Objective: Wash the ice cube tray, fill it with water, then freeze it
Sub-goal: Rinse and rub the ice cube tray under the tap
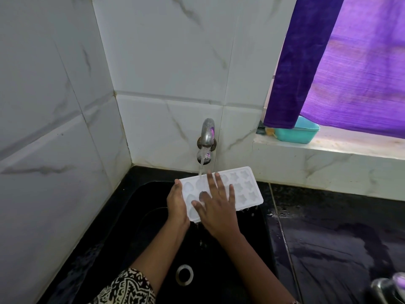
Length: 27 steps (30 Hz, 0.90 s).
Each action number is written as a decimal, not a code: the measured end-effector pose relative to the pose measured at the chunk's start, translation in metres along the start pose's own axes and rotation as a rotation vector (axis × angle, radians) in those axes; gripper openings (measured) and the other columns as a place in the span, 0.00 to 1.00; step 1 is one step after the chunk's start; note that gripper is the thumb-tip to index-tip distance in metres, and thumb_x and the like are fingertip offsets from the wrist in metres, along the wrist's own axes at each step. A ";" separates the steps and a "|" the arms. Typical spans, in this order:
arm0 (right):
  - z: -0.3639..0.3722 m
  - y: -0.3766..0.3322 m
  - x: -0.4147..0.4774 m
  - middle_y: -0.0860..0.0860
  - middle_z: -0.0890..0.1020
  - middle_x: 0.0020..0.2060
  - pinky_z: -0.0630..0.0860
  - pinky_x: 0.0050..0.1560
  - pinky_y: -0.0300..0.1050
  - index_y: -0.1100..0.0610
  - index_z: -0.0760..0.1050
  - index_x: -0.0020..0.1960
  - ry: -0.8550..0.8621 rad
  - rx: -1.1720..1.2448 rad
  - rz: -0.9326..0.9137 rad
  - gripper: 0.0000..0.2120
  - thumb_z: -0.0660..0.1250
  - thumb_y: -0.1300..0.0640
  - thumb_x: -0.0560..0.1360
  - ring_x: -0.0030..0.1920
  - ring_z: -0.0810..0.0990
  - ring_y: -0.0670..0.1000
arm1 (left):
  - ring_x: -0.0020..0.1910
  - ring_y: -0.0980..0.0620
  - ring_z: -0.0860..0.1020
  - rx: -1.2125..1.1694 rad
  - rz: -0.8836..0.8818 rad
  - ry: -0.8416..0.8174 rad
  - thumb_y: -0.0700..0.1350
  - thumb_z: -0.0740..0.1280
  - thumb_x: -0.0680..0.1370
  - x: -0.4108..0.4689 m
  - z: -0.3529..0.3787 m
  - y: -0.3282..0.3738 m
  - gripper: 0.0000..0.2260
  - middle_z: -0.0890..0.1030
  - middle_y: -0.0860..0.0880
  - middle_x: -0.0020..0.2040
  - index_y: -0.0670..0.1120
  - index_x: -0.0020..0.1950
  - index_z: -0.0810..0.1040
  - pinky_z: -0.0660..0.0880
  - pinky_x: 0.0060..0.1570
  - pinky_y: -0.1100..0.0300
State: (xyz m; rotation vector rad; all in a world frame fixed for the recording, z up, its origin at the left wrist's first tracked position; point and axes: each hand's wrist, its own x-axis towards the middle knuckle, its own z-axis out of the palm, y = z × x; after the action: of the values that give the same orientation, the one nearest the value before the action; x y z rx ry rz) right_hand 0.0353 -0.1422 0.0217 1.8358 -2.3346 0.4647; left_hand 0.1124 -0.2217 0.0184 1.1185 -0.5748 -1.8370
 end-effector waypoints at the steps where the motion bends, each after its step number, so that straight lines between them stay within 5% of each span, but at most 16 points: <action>1: 0.003 -0.002 -0.002 0.46 0.41 0.76 0.33 0.71 0.56 0.51 0.72 0.57 -0.012 0.003 -0.032 0.23 0.46 0.39 0.79 0.72 0.28 0.47 | 0.60 0.32 0.77 -0.009 0.005 -0.004 0.57 0.58 0.82 0.002 -0.001 0.002 0.26 0.79 0.34 0.60 0.36 0.66 0.74 0.71 0.64 0.36; 5: 0.002 0.014 -0.002 0.43 0.38 0.74 0.39 0.73 0.59 0.47 0.73 0.57 -0.042 0.075 -0.052 0.19 0.49 0.40 0.79 0.73 0.29 0.46 | 0.58 0.33 0.78 0.023 0.040 0.015 0.57 0.58 0.82 0.007 -0.006 0.000 0.24 0.80 0.34 0.58 0.37 0.64 0.75 0.73 0.62 0.36; 8: -0.002 0.009 0.005 0.46 0.43 0.76 0.32 0.72 0.55 0.48 0.76 0.52 0.008 0.020 0.008 0.20 0.49 0.40 0.80 0.72 0.30 0.46 | 0.58 0.33 0.78 0.022 0.024 0.009 0.58 0.58 0.82 0.003 -0.004 -0.004 0.25 0.80 0.35 0.59 0.38 0.64 0.76 0.72 0.62 0.36; 14: 0.003 0.011 0.001 0.44 0.35 0.74 0.39 0.73 0.59 0.48 0.73 0.60 -0.097 0.095 -0.080 0.21 0.48 0.39 0.79 0.72 0.28 0.46 | 0.50 0.37 0.81 0.014 0.109 0.025 0.54 0.59 0.83 0.007 -0.005 0.001 0.16 0.81 0.36 0.56 0.43 0.51 0.78 0.79 0.52 0.44; 18: -0.004 0.009 0.007 0.43 0.37 0.73 0.35 0.72 0.56 0.48 0.76 0.52 -0.043 0.030 -0.024 0.21 0.48 0.39 0.79 0.74 0.31 0.47 | 0.55 0.34 0.80 0.023 0.074 0.030 0.56 0.59 0.82 0.004 -0.006 -0.007 0.20 0.81 0.36 0.56 0.41 0.57 0.78 0.76 0.59 0.38; 23: 0.008 0.007 -0.001 0.43 0.36 0.74 0.38 0.73 0.58 0.48 0.70 0.64 -0.110 0.120 -0.074 0.23 0.48 0.37 0.79 0.72 0.29 0.44 | 0.51 0.37 0.81 -0.018 0.097 0.047 0.55 0.59 0.82 0.009 -0.008 0.000 0.21 0.82 0.36 0.56 0.39 0.60 0.78 0.79 0.52 0.46; 27: 0.001 0.015 0.006 0.46 0.41 0.76 0.36 0.73 0.57 0.47 0.75 0.55 -0.075 0.094 -0.041 0.20 0.49 0.39 0.79 0.73 0.31 0.46 | 0.51 0.36 0.81 0.005 0.073 0.035 0.56 0.59 0.82 0.006 -0.011 -0.006 0.22 0.82 0.37 0.54 0.39 0.60 0.77 0.79 0.53 0.43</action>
State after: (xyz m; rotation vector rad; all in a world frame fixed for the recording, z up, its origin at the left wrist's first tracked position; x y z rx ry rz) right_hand 0.0193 -0.1449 0.0197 1.9720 -2.3551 0.5174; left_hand 0.1184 -0.2234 0.0057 1.1164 -0.5933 -1.7512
